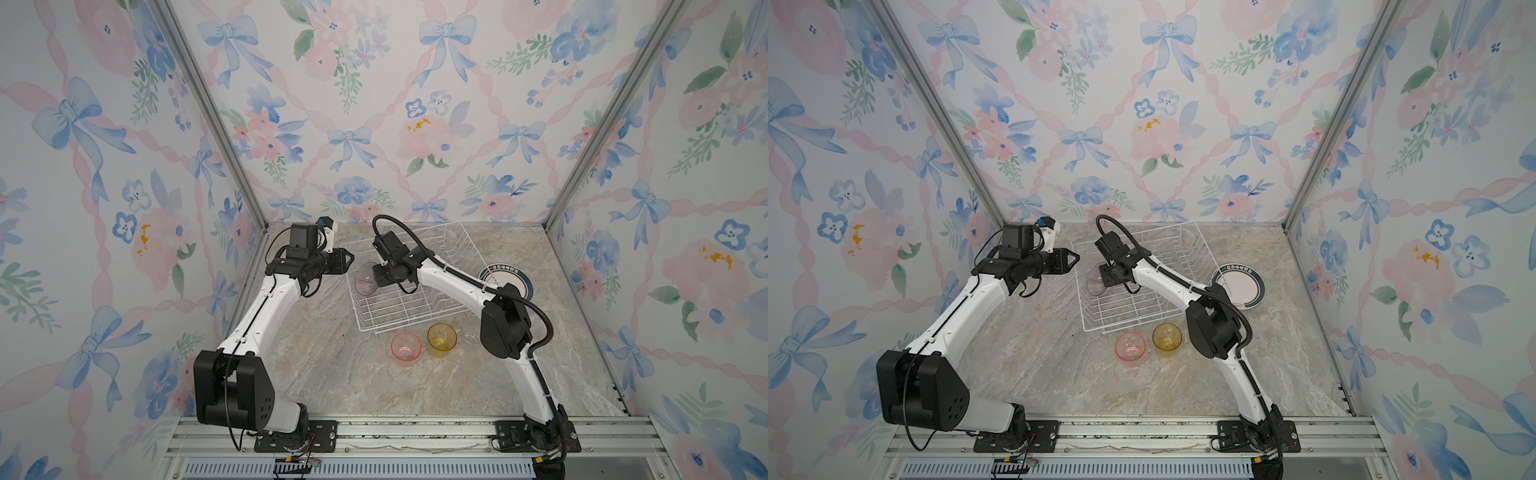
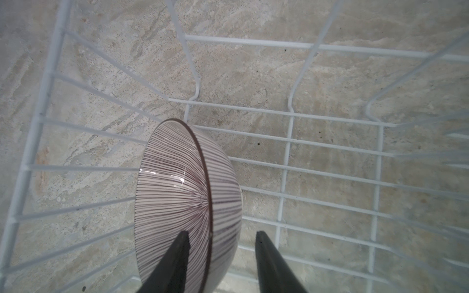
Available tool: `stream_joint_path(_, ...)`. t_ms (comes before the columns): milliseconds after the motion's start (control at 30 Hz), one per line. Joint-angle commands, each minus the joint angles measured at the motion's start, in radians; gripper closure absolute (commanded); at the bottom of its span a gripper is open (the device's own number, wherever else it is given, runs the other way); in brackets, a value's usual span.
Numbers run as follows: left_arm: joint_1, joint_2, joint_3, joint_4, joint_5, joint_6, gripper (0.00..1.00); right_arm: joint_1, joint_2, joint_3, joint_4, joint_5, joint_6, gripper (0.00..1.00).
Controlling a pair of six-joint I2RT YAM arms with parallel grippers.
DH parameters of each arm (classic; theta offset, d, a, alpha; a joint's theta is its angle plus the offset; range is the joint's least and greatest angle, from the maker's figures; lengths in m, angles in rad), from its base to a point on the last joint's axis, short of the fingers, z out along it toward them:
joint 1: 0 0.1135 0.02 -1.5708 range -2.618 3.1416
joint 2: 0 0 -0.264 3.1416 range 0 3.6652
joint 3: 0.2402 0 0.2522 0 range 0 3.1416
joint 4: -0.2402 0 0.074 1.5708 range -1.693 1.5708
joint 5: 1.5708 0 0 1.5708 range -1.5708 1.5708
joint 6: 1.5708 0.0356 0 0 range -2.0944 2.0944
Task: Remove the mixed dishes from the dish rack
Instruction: 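Carry the bowl with the right gripper out over the rack edge nearest the robot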
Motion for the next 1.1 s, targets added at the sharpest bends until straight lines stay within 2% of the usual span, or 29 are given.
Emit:
stream_joint_path(0, 0.007, 0.026, -0.005, 0.017, 0.03, 0.011, 0.58, -0.034, -0.003, 0.0, -0.043, 0.018, 0.01, 0.57)
stream_joint_path(133, 0.009, 0.045, 0.0, 0.023, 0.036, 0.01, 0.58, -0.068, -0.034, -0.058, -0.008, -0.028, 0.024, 0.62)
stream_joint_path(467, 0.009, 0.074, 0.011, 0.023, 0.043, 0.01, 0.58, -0.094, -0.029, -0.097, 0.038, -0.123, 0.031, 0.65)
stream_joint_path(633, 0.01, 0.076, 0.011, 0.023, 0.047, 0.01, 0.58, -0.11, -0.038, -0.123, 0.075, -0.175, 0.053, 0.76)
stream_joint_path(867, 0.01, 0.083, 0.0, 0.023, 0.049, 0.01, 0.58, -0.12, -0.042, -0.13, 0.082, -0.197, 0.055, 1.0)
stream_joint_path(1067, 0.01, 0.082, -0.017, 0.023, 0.047, 0.011, 0.58, -0.129, -0.106, -0.206, 0.159, -0.209, 0.069, 1.0)
